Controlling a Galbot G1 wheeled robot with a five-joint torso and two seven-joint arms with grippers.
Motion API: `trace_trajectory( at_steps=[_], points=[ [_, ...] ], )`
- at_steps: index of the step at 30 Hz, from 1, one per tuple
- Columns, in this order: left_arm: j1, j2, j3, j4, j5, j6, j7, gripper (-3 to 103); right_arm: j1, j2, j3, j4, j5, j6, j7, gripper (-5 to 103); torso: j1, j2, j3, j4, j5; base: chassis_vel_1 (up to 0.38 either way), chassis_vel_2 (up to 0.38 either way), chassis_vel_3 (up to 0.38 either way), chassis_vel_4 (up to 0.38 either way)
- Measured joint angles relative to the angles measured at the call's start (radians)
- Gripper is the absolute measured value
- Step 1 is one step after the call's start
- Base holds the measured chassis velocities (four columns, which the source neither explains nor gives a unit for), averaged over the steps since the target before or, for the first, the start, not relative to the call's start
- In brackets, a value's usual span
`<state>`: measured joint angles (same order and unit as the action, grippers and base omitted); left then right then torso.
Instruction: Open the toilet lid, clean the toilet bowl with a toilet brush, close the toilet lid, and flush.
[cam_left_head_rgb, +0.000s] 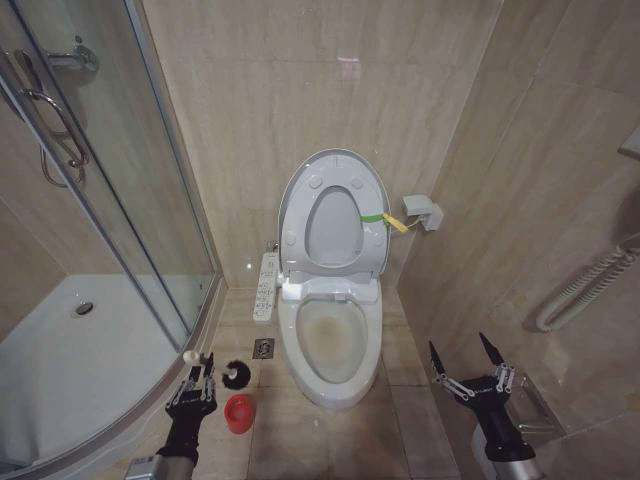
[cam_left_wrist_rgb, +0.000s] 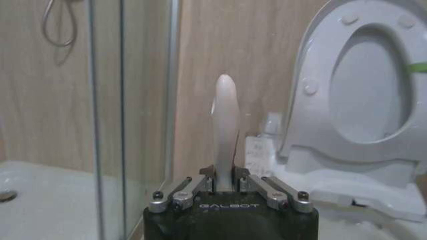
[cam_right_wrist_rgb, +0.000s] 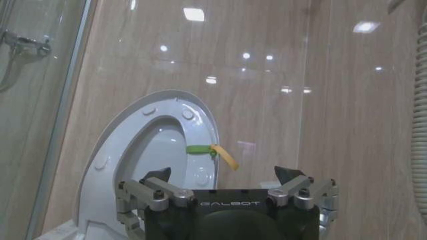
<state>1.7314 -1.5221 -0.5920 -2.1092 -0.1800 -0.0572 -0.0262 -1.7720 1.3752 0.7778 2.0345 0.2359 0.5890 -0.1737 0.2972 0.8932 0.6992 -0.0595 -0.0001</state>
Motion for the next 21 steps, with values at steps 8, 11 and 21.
trace_trajectory(
  at_steps=[8,11,21],
  points=[
    [-0.049,0.025,-0.033,0.139,-0.061,-0.083,0.011,18,0.000,0.000,0.000,0.000,0.000,0.000,0.000,100,0.000,0.000,0.000,0.0000,0.0000,0.000,0.000,0.000,0.000],
    [-0.071,0.041,-0.039,0.200,-0.100,-0.111,0.014,18,0.000,0.000,0.000,0.000,0.000,0.000,0.000,100,0.000,0.000,0.000,0.0000,0.0000,0.000,0.000,0.000,0.000],
    [-0.177,0.081,-0.047,0.454,-0.176,-0.227,0.036,18,0.000,0.000,0.000,0.000,0.000,0.000,0.000,100,0.000,0.000,0.000,0.0000,0.0000,0.000,0.000,0.000,0.000]
  ],
)
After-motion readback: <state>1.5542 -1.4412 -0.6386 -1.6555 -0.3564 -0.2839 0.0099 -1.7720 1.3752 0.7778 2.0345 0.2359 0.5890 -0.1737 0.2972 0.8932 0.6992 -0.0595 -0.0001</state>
